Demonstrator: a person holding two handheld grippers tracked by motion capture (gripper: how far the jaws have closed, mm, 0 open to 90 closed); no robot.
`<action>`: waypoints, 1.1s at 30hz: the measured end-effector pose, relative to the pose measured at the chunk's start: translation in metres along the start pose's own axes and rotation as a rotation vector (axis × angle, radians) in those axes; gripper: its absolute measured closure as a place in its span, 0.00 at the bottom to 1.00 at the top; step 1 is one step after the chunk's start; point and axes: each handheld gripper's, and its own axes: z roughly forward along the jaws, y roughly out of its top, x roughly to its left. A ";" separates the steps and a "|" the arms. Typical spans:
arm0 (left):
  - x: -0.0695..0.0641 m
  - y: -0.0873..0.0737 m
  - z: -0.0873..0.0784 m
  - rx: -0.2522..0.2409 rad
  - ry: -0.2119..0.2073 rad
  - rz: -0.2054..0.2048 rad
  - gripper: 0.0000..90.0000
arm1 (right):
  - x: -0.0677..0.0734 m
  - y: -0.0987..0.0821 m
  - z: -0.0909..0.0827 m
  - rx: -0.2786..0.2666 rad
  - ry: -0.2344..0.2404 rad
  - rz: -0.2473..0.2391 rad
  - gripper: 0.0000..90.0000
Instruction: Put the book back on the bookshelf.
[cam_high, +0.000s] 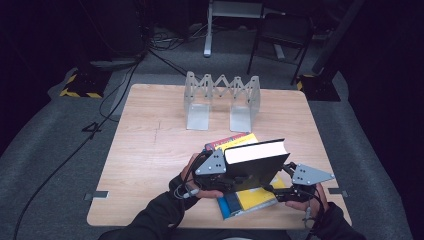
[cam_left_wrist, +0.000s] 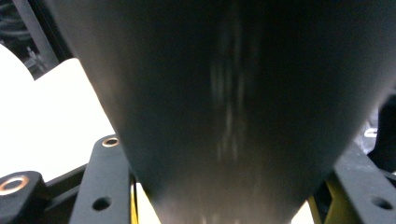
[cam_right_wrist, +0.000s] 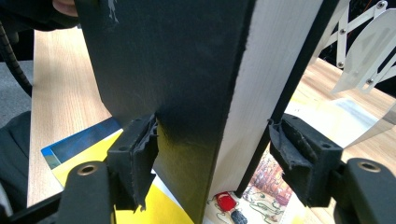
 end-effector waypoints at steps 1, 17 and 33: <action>0.000 0.002 0.000 -0.010 0.002 -0.006 0.51 | 0.000 0.000 0.000 0.000 0.000 0.002 0.36; -0.001 0.013 0.002 -0.037 0.002 0.003 0.52 | 0.000 0.004 0.004 0.014 0.004 0.012 0.32; 0.002 0.021 0.000 -0.080 0.010 -0.045 0.54 | -0.010 -0.001 -0.007 0.080 0.059 0.023 0.31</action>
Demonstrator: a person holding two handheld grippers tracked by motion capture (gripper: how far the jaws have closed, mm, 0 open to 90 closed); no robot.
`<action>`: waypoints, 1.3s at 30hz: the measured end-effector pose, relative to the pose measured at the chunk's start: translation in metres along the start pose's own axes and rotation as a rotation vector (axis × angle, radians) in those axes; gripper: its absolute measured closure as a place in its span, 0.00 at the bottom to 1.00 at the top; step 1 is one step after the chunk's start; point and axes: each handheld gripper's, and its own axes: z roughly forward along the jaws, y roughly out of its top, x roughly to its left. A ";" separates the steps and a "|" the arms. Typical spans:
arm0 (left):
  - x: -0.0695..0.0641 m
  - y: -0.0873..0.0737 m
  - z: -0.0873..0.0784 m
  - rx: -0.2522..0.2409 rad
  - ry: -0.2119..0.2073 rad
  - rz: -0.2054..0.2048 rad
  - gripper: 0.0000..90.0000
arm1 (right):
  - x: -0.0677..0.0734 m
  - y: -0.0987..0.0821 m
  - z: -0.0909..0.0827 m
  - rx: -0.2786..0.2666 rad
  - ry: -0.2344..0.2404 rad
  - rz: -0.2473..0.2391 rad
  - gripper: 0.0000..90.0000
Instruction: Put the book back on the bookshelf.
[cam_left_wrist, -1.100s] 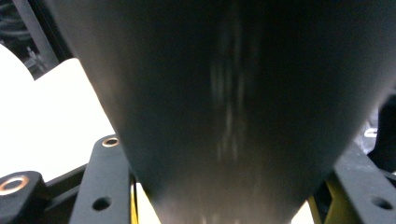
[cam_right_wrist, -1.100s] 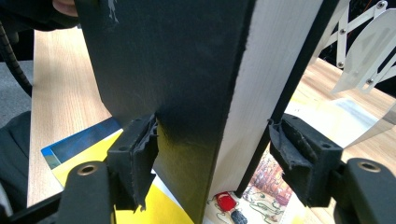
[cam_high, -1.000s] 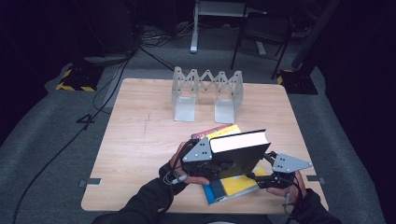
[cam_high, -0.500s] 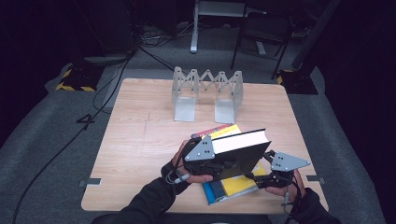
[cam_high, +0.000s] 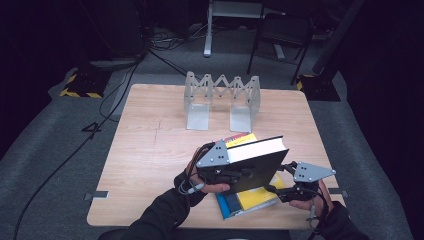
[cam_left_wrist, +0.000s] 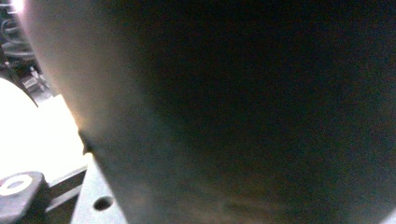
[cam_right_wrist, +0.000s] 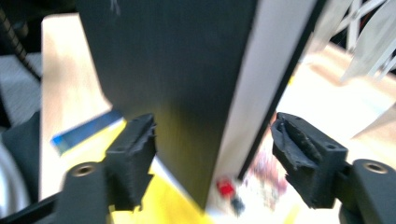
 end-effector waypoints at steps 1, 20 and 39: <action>0.000 0.000 0.000 0.001 0.003 -0.003 0.54 | -0.002 -0.004 -0.003 0.029 0.009 0.000 0.31; -0.001 0.000 0.000 -0.002 0.009 0.001 0.55 | -0.057 -0.093 -0.044 0.162 -0.239 0.187 0.28; 0.003 0.004 0.003 0.011 0.018 -0.034 0.55 | -0.071 -0.114 -0.036 0.253 -0.251 0.289 0.24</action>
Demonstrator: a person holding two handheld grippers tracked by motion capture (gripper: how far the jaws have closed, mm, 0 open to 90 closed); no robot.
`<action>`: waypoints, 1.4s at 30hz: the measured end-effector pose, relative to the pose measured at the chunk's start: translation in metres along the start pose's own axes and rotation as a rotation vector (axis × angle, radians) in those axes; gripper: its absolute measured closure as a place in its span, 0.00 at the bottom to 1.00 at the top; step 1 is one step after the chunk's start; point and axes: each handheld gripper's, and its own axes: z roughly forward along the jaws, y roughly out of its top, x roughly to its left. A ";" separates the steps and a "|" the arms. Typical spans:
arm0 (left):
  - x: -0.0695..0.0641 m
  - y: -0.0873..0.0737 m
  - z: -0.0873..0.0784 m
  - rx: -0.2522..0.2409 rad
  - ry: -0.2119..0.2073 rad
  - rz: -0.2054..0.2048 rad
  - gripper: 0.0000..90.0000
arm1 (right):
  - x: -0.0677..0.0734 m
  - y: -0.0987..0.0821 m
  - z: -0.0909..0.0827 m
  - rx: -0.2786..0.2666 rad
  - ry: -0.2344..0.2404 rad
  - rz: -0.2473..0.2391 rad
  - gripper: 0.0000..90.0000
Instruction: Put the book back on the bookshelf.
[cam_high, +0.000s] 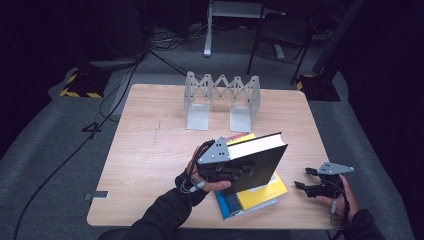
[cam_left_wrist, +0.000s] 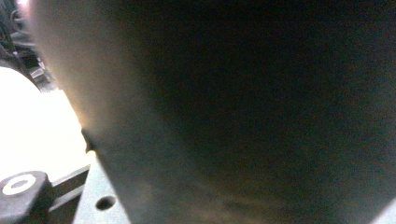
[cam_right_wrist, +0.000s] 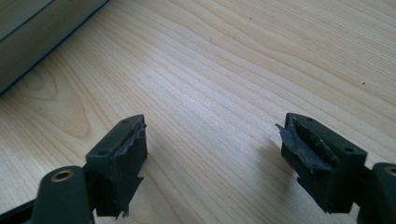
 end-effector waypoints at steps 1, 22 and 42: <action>0.000 0.001 0.000 0.003 0.000 0.001 0.55 | 0.000 0.000 0.000 0.000 0.000 -0.001 0.24; 0.021 0.008 -0.015 -0.007 0.165 -0.020 0.57 | 0.000 0.000 0.000 0.000 0.001 -0.002 0.24; 0.085 -0.003 -0.061 -0.047 0.449 -0.087 0.57 | -0.001 0.000 0.000 -0.002 0.005 -0.002 0.25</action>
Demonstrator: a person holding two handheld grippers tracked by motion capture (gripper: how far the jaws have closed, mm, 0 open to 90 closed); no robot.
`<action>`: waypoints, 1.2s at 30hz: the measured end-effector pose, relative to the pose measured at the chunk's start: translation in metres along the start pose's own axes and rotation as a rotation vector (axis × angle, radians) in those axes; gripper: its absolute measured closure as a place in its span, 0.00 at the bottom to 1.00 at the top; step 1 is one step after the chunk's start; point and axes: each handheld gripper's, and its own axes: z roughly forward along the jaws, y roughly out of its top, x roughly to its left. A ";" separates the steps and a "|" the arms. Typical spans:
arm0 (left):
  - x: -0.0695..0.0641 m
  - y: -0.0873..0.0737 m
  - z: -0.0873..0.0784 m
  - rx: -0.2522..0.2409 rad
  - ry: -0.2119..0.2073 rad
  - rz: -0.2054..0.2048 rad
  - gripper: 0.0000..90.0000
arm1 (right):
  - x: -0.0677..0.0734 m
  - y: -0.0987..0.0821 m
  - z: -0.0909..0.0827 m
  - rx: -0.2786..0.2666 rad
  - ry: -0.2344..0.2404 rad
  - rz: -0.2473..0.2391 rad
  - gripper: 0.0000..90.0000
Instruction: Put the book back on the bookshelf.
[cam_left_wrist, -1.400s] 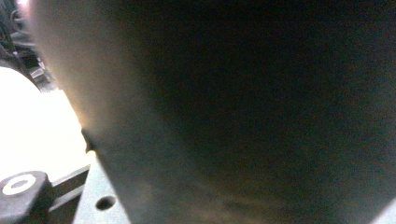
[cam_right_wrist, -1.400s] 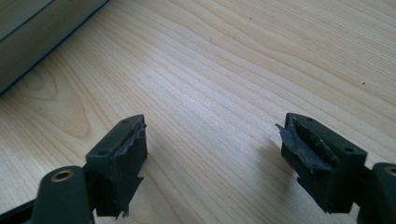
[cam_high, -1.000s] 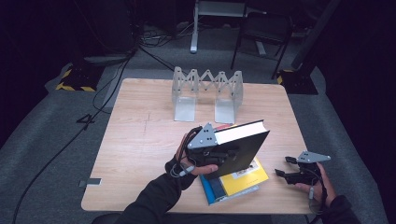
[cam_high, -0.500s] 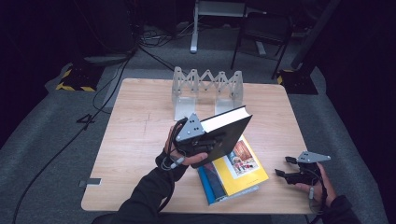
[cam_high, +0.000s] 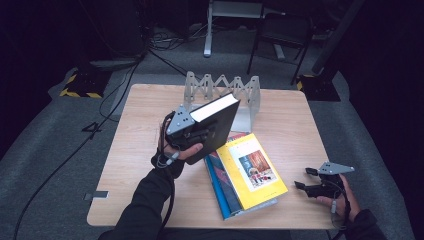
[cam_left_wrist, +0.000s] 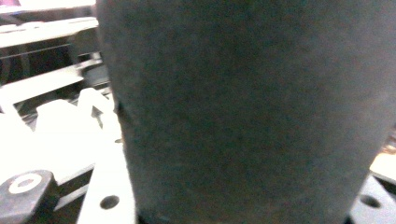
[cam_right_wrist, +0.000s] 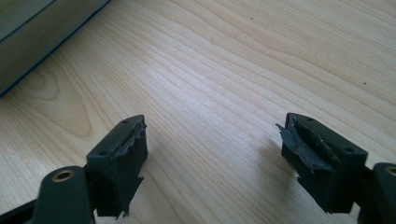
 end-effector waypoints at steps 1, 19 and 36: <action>0.006 0.000 0.000 0.006 0.025 -0.003 0.57 | 0.000 0.000 0.000 0.001 0.000 0.000 0.25; 0.060 -0.014 0.027 0.082 0.218 -0.060 0.58 | 0.000 0.000 0.000 -0.002 0.008 -0.012 0.27; 0.088 -0.019 0.080 0.094 0.330 -0.150 0.57 | 0.001 -0.001 -0.001 -0.004 0.008 -0.013 0.29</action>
